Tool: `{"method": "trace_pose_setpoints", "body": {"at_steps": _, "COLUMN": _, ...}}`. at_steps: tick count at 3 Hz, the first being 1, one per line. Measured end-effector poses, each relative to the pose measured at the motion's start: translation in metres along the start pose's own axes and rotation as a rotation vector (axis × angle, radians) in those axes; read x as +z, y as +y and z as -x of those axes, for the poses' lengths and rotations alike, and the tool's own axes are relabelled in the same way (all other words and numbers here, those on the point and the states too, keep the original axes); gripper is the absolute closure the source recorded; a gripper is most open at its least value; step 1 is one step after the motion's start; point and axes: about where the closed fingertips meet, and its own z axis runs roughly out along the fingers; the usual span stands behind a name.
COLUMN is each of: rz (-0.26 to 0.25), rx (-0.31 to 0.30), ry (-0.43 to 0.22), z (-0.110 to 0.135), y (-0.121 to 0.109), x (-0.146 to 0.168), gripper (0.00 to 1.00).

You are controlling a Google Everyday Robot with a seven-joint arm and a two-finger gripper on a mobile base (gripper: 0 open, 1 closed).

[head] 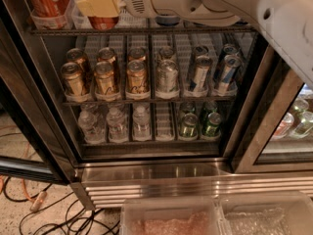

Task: Pick coke can from top shelf of fridge

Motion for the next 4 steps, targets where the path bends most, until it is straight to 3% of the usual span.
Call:
{"method": "trace_pose_setpoints", "body": {"at_steps": 2, "rz": -0.035, "rx": 0.035, "ry": 0.066, "z": -0.021, "y": 0.018, "x": -0.045, "gripper": 1.00}}
{"method": "trace_pose_setpoints", "body": {"at_steps": 4, "rz": -0.119, "rx": 0.122, "ry": 0.180, "z": -0.069, "y": 0.027, "x": -0.108, "gripper": 1.00}}
